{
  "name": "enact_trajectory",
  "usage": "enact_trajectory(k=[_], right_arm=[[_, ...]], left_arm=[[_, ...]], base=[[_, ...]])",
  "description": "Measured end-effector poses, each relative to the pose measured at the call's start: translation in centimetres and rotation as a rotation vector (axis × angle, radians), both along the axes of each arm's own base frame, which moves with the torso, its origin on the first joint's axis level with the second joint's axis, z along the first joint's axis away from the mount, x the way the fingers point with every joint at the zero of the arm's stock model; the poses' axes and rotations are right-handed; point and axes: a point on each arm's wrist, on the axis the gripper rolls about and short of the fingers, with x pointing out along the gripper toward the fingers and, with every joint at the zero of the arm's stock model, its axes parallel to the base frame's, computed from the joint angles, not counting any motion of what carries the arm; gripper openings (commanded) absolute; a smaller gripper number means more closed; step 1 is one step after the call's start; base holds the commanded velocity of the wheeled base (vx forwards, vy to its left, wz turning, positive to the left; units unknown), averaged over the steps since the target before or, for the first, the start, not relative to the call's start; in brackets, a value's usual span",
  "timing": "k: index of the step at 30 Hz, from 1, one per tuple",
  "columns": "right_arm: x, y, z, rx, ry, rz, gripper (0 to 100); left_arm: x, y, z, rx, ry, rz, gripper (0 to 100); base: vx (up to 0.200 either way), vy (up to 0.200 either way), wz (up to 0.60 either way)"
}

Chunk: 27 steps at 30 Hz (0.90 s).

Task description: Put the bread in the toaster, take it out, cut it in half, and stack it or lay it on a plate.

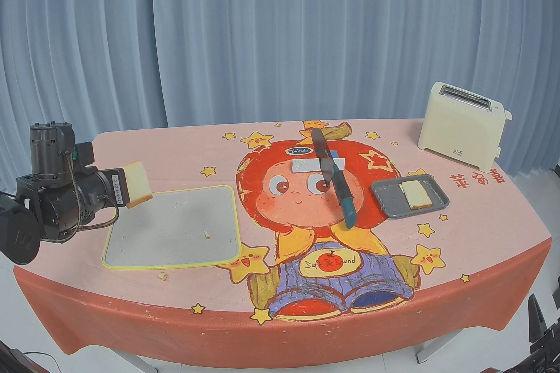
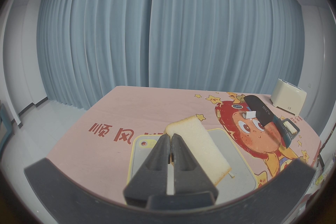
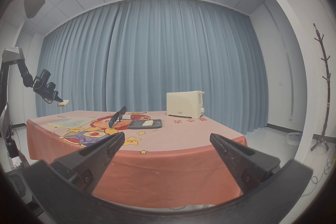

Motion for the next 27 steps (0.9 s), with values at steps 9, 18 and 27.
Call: enact_trajectory(k=[9, 18, 27], right_arm=[[0.00, 0.00, 0.00, 0.000, 0.000, 0.000, 100], [0.00, 0.00, 0.00, 0.000, 0.000, 0.001, 100], [0.00, 0.00, -0.01, 0.000, 0.001, 0.001, 100]], left_arm=[[0.00, -0.05, 0.06, -0.003, -0.003, -0.001, 0], [-0.01, -0.01, 0.03, -0.001, -0.002, 0.000, 0], [-0.02, 0.01, -0.01, 0.001, 0.000, 0.001, 0]], base=[[0.000, -0.156, 0.00], [0.000, -0.200, 0.00], [0.000, -0.178, 0.00]])
